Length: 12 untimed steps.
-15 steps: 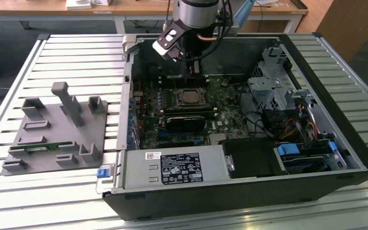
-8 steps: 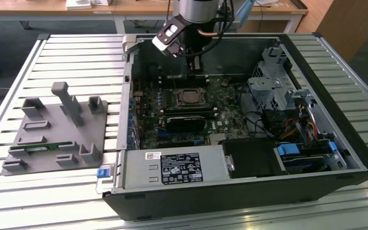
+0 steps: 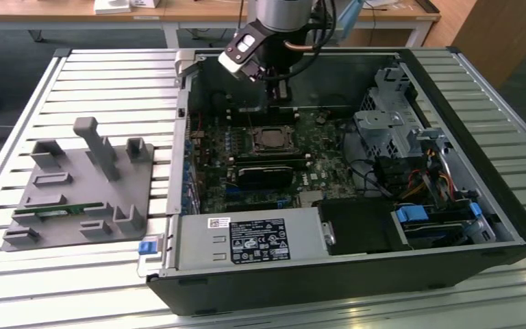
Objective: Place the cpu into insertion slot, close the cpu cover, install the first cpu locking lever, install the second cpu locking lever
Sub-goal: 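Install the first cpu locking lever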
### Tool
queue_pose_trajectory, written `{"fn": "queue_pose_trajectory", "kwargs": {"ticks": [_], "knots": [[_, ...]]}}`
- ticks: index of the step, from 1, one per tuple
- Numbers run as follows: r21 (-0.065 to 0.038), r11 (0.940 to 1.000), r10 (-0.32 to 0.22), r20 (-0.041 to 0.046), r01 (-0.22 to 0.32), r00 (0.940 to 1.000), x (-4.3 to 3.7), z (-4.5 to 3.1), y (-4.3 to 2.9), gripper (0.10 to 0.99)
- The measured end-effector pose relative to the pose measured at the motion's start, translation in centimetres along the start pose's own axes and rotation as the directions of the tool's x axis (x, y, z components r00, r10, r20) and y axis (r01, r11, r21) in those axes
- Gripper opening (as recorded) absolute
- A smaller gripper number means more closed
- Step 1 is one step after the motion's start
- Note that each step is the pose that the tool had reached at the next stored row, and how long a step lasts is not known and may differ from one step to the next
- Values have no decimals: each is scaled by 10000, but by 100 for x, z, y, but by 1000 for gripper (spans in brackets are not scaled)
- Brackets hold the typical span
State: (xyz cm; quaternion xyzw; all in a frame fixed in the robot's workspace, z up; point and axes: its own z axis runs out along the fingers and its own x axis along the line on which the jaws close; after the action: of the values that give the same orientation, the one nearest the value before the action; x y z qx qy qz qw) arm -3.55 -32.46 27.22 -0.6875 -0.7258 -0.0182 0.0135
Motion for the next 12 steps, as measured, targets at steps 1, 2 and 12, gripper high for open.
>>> {"fn": "queue_pose_trajectory", "kwargs": {"ticks": [1,2,12], "knots": [[8,9999,-172,1,172,9999,0,0,0,106],[14,9995,-305,0,305,9995,0,0,0,106],[51,9930,-1176,-13,1177,9931,0,2,0,106]]}}
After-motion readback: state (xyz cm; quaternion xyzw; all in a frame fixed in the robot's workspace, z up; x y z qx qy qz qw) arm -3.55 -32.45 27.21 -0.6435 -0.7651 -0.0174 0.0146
